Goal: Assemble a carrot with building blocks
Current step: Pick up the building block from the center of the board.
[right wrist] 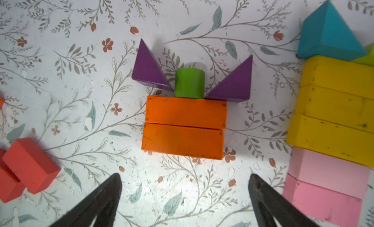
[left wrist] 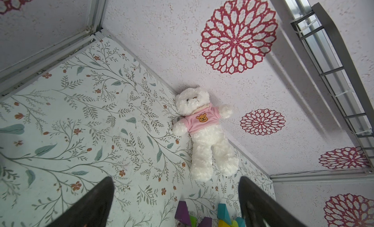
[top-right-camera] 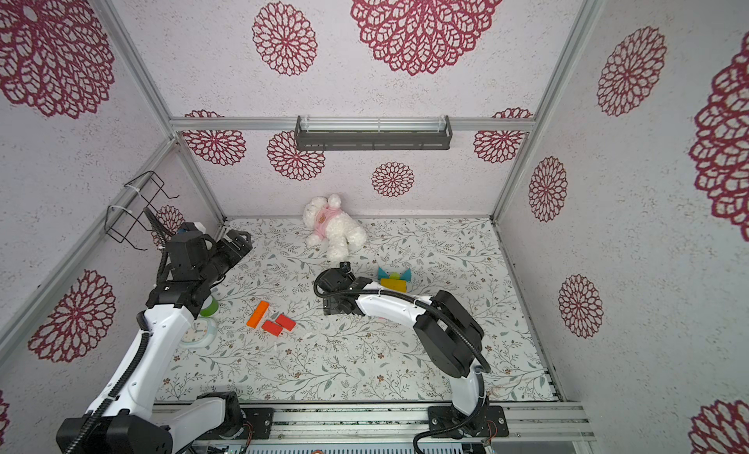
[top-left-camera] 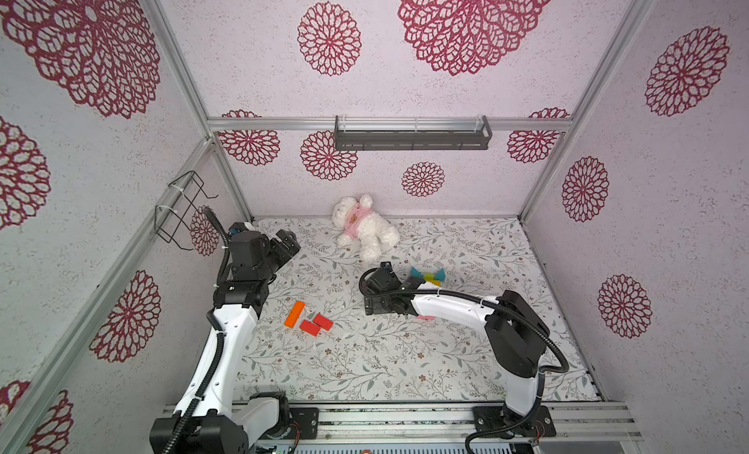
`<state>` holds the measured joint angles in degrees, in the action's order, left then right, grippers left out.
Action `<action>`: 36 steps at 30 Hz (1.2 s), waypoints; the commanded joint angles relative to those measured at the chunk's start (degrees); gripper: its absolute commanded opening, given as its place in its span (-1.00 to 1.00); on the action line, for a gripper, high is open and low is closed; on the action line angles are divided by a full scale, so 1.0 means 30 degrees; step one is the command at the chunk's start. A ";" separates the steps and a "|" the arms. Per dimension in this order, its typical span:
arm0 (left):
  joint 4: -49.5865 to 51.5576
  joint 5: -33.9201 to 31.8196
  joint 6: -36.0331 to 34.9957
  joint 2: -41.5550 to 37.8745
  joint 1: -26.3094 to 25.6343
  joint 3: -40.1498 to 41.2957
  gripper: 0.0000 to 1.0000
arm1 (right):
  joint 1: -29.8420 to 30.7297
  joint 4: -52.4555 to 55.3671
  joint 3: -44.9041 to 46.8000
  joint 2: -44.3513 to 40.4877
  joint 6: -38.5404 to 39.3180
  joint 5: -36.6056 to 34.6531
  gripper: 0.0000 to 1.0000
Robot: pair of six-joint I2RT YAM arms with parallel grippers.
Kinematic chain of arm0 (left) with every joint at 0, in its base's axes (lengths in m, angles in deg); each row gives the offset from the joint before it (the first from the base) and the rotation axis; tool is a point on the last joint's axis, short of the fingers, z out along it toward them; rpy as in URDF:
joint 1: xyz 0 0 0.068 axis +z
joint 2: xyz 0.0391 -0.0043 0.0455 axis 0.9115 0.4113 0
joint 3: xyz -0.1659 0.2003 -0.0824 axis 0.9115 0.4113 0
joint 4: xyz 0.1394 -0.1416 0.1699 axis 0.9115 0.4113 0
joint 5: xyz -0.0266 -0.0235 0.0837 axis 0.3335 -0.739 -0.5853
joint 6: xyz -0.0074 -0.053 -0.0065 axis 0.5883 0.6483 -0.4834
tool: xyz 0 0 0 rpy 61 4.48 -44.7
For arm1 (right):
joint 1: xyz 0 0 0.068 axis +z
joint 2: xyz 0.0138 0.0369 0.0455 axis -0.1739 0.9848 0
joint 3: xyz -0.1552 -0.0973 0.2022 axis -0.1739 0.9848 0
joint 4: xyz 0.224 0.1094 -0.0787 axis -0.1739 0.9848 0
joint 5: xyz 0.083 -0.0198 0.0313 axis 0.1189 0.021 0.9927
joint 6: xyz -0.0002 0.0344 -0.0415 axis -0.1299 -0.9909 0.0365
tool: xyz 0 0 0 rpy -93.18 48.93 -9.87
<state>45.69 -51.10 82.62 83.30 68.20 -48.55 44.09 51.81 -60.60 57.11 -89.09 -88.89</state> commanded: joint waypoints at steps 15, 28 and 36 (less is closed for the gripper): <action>0.7028 -0.1576 0.0480 0.4389 -0.0357 0.2565 0.11 | -0.0416 -0.2011 0.5179 -0.8387 0.3441 -0.1097 0.80; 0.9145 -0.2468 -0.4551 1.0941 -0.0683 -0.0723 0.43 | -0.1555 -0.3392 0.7342 -1.0529 0.3521 -0.0167 0.88; 0.8860 -0.1234 -0.5456 1.2444 -0.0651 -0.0889 0.50 | -0.1766 -0.3275 0.7354 -1.0975 0.3820 -0.0332 0.90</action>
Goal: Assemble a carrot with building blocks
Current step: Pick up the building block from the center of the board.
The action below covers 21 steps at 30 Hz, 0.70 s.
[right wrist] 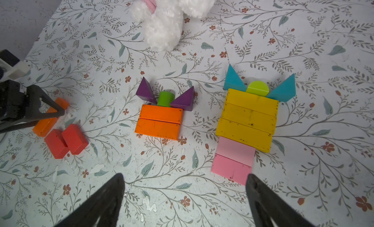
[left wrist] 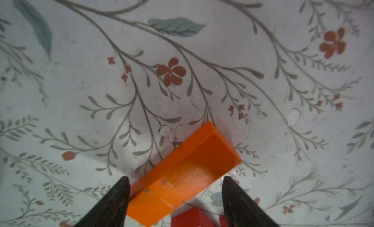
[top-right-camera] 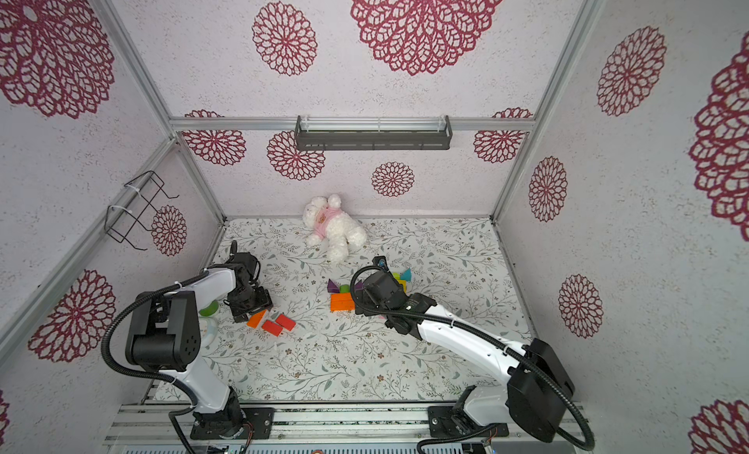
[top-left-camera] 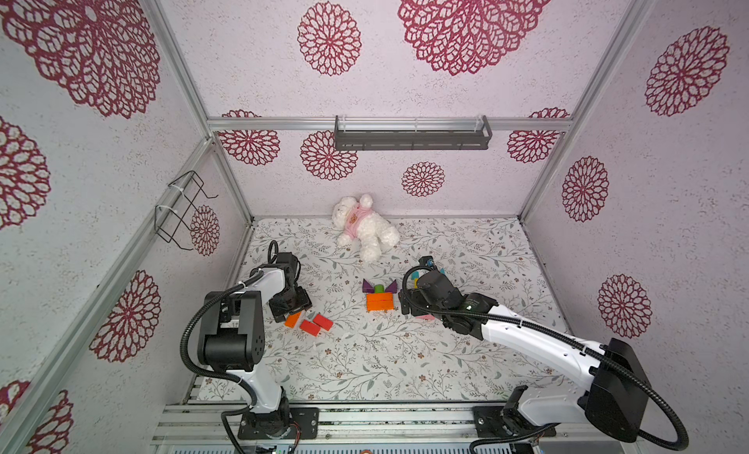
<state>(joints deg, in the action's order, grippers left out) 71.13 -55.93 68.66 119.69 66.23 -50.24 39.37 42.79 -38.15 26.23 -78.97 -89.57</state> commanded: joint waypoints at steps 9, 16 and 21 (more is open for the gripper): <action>0.0369 0.0171 -0.0030 0.0029 -0.1069 0.0007 0.06 | -0.0355 -0.0547 -0.0136 -0.0517 0.0469 0.0059 0.89; 0.0465 -0.1482 0.0071 0.0462 -0.1196 -0.0785 -0.38 | -0.0368 -0.0697 -0.0136 -0.0286 0.0489 0.0222 0.88; 0.0808 -0.2059 -0.0056 0.1052 -0.1582 -0.1506 -0.56 | -0.0370 -0.0625 0.0095 -0.0670 0.0454 -0.0002 0.88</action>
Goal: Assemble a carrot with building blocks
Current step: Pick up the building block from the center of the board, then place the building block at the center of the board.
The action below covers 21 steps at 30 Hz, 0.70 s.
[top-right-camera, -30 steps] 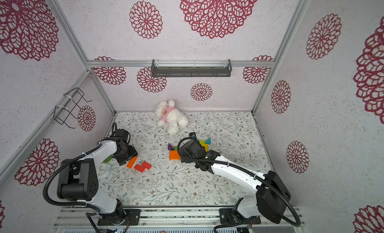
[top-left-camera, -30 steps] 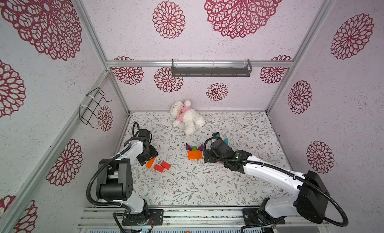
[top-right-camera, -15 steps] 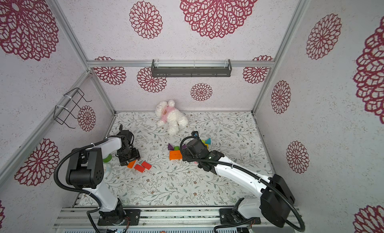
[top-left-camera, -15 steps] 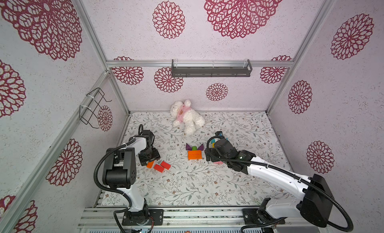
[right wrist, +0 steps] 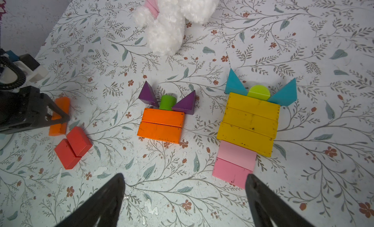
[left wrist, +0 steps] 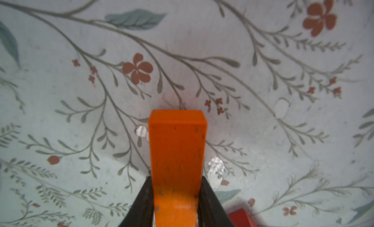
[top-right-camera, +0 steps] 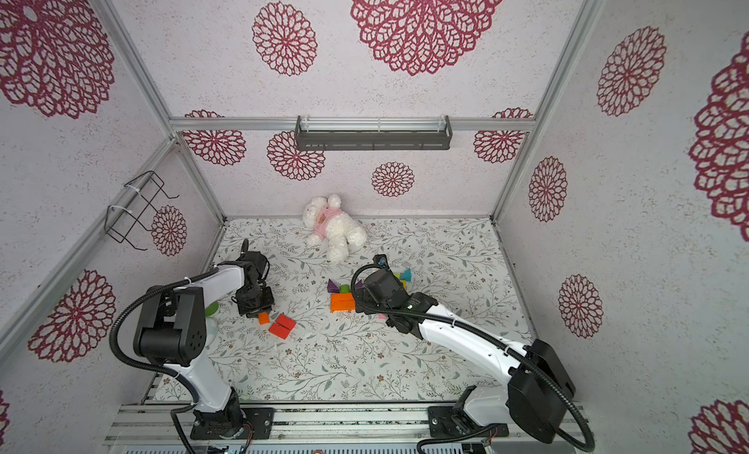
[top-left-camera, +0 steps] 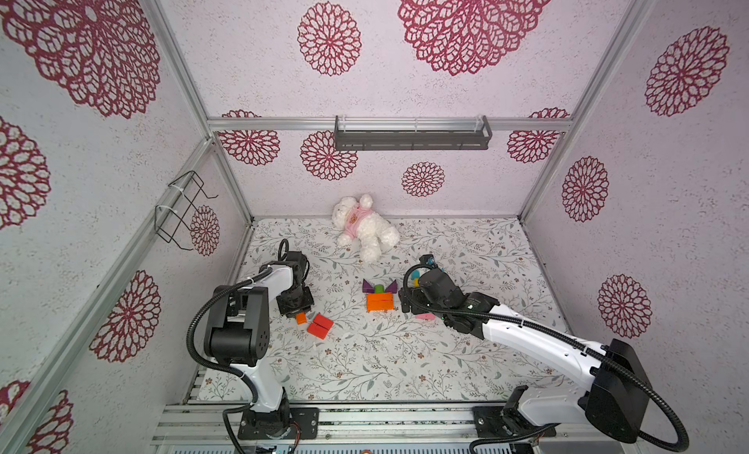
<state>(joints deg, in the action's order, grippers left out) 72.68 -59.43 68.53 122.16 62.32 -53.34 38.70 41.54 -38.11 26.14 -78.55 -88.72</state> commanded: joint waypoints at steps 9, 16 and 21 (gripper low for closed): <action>0.2269 -0.1503 -0.0406 -0.2917 -0.4377 -0.3423 -0.53 | -0.0506 0.0282 0.0724 -0.1433 0.0383 -0.1726 0.87; 0.1057 -0.0369 -0.3798 -0.2539 -1.1040 -0.3821 -0.50 | -0.2084 0.0907 0.1984 -0.2994 -0.0345 -0.2850 0.86; 0.1403 0.0778 -0.6673 -0.0649 -1.3095 -0.4366 -0.57 | -0.3152 0.1126 0.2528 -0.4072 -0.0623 -0.2795 0.85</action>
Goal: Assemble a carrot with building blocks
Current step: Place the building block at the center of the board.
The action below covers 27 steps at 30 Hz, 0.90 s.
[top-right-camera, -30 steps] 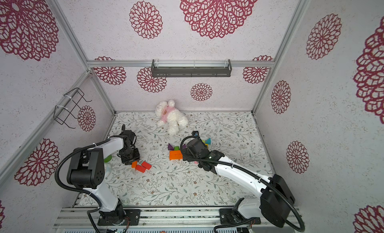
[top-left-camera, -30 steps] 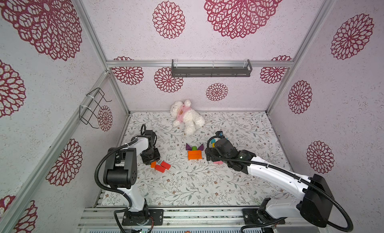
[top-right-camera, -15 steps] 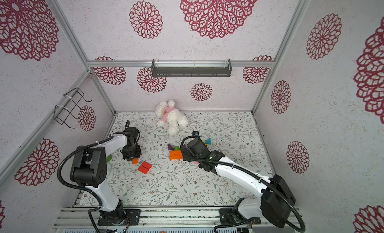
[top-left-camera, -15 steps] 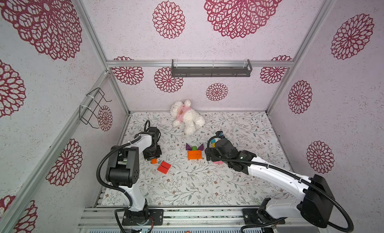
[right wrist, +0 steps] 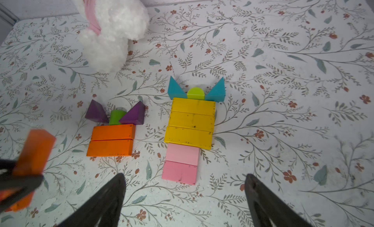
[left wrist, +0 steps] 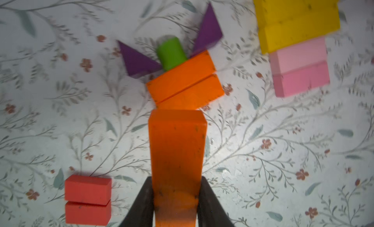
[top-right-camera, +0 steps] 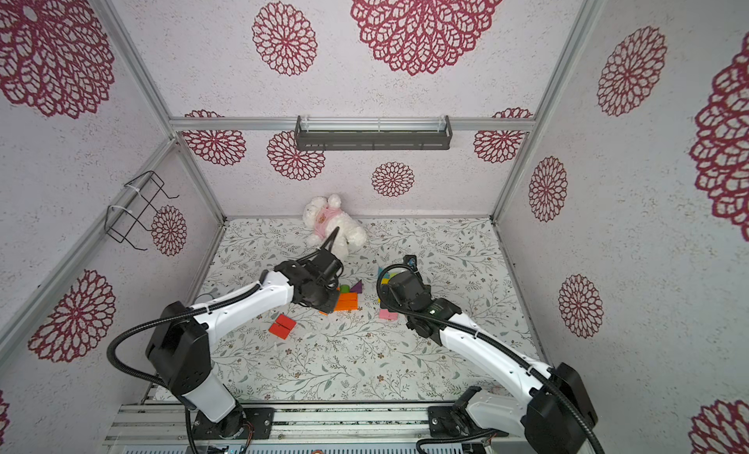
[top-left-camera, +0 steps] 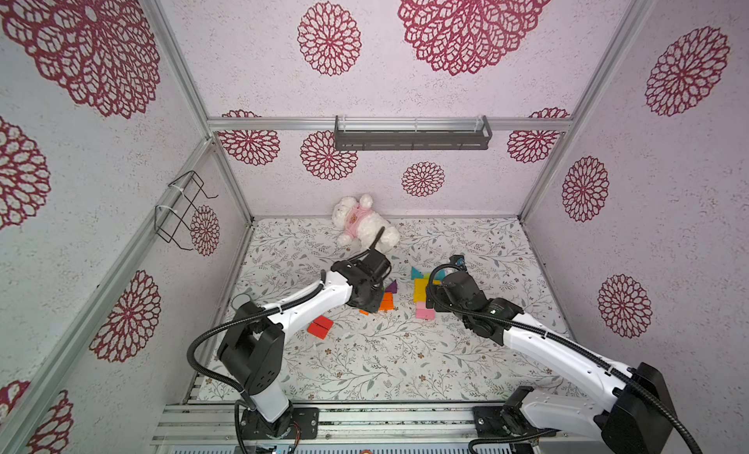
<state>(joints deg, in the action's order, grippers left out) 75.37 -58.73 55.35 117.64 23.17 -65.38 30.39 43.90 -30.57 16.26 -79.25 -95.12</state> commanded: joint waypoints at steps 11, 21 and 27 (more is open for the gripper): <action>-0.0007 0.0998 -0.2714 0.2962 -0.1872 -0.0377 -0.57 | -0.0930 0.1168 -0.0447 -0.0884 -0.0377 -0.0981 0.85; -0.0380 0.0855 -0.2828 0.4177 -0.2576 -0.0136 -0.21 | -0.0987 0.1420 -0.1282 0.0284 0.0019 -0.0587 0.85; 0.0912 0.0755 -0.3041 0.1901 -0.2642 -0.0825 0.46 | -0.0987 0.1913 -0.1599 0.0508 0.1148 0.0030 0.92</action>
<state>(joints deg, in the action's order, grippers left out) 75.72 -55.89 47.56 128.96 15.08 -65.65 27.75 48.27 -32.95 17.71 -78.38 -95.78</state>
